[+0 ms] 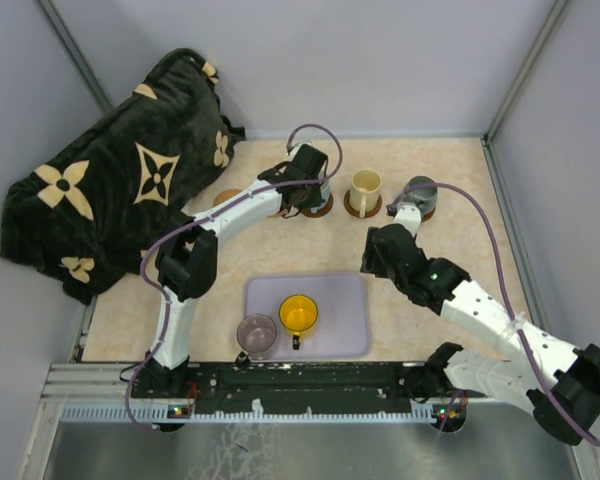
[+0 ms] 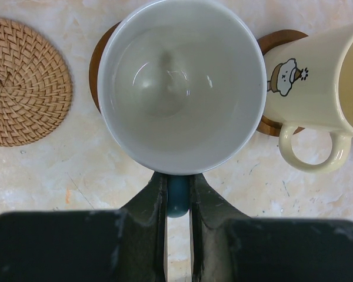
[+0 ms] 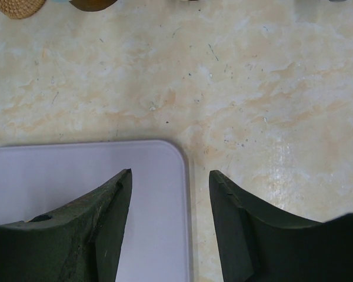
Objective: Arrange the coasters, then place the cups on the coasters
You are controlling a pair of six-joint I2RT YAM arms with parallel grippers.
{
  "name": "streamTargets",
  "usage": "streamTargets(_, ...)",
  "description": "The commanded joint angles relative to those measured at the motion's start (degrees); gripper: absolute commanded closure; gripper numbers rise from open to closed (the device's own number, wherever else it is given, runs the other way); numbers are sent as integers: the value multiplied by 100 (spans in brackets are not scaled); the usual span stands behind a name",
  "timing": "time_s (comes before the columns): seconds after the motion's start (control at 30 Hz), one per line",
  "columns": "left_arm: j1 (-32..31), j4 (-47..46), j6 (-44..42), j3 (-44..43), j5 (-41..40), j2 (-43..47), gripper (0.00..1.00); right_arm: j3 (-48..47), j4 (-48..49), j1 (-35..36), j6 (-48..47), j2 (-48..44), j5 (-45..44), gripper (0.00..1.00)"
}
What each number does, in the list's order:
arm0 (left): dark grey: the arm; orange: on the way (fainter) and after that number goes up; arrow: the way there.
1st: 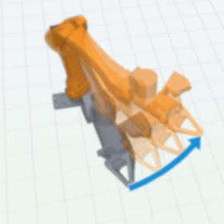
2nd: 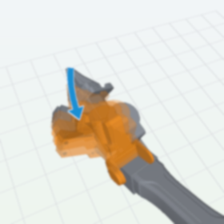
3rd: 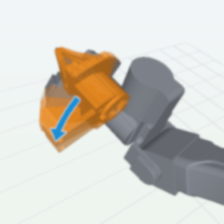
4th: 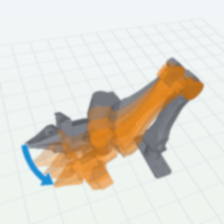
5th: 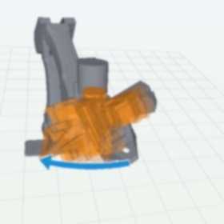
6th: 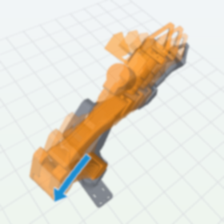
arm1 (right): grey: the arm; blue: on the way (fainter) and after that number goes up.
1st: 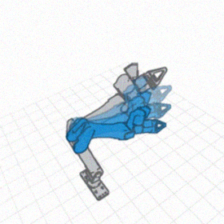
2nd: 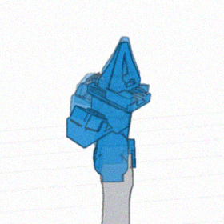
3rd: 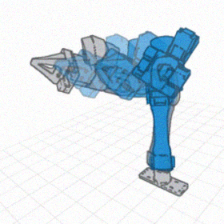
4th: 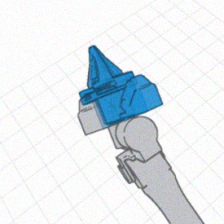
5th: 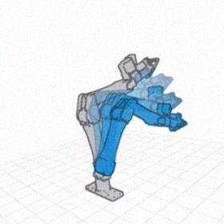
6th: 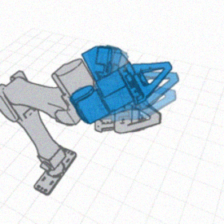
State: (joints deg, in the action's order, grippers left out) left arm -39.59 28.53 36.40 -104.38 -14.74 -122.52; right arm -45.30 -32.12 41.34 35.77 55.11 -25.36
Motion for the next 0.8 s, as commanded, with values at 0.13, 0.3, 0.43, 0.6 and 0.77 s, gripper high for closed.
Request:
streamTargets(0.13,-66,-204,-116,-213,-334,0,100,56,250,-30,77,-197,50,44)
streamTargets(0.3,-66,-208,-124,-195,-358,-14,95,73,250,-28,81,-203,62,44)
streamTargets(0.43,-66,-287,-125,-137,-296,-10,85,89,243,-30,96,-235,69,44)
streamTargets(0.6,-66,-357,-113,-82,-205,-14,65,100,250,-29,92,-251,71,45)
streamTargets(0.77,-66,-423,-77,-17,-199,26,47,105,259,-25,99,-247,67,44)
